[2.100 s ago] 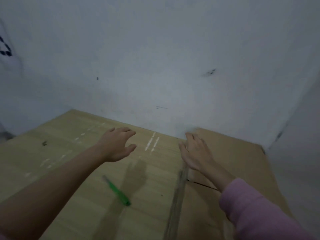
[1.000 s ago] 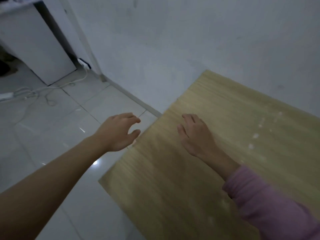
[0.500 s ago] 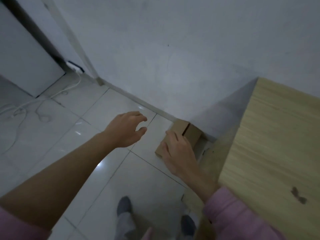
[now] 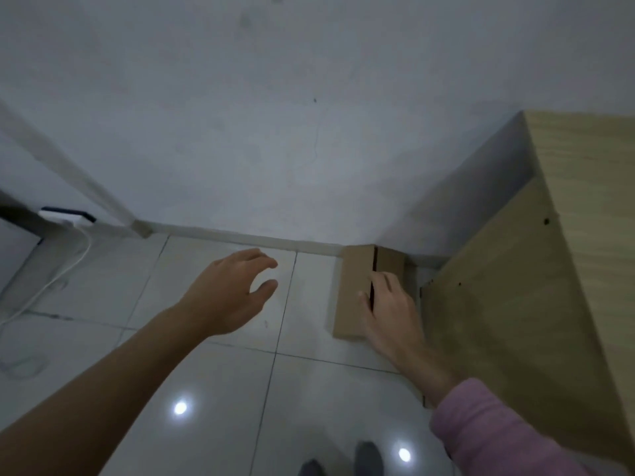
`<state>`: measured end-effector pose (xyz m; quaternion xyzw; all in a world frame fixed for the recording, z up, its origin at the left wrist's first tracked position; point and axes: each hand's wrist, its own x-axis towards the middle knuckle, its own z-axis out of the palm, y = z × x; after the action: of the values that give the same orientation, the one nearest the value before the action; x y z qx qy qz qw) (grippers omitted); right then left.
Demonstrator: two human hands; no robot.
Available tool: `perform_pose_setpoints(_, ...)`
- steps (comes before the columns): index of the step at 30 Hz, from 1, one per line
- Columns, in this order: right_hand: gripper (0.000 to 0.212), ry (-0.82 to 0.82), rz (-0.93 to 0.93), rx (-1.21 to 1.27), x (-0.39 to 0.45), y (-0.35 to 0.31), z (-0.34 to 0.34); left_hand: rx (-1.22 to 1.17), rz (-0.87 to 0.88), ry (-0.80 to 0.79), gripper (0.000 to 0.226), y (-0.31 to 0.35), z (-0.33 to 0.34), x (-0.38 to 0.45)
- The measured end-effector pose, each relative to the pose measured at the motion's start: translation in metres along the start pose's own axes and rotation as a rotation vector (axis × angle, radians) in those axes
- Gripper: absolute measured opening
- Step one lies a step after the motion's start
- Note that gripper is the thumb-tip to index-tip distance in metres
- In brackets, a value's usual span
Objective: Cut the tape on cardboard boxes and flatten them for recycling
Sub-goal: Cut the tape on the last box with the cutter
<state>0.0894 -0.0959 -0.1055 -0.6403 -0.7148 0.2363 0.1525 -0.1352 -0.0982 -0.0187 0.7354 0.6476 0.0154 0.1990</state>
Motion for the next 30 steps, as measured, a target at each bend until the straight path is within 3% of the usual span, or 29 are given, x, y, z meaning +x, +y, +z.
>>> perform_pose_setpoints(3,0.022,0.047,0.036,0.004,0.017,0.031,0.035,-0.067,-0.009,0.037,0.038,-0.013,0.036,0.028)
perform_pose_setpoints(7,0.03,0.194,0.072,0.045,0.044,0.088,0.087,-0.177,-0.017,0.101,0.034,-0.027,0.113,0.067)
perform_pose_setpoints(18,0.027,0.61,0.054,0.228,0.122,0.293,0.284,-0.305,-0.097,0.049,0.031,-0.076,0.414,0.191)
perform_pose_setpoints(22,0.033,0.523,0.074,0.16,0.154,0.346,0.334,-0.374,-0.132,0.062,0.036,-0.091,0.494,0.237)
perform_pose_setpoints(27,0.063,0.367,0.292,0.062,0.178,0.402,0.372,-0.535,-0.232,0.073,0.065,-0.096,0.562,0.282)
perform_pose_setpoints(30,0.086,0.325,0.407,0.2,0.199,0.416,0.375,-0.66,-0.304,0.072,0.069,-0.093,0.579,0.303)
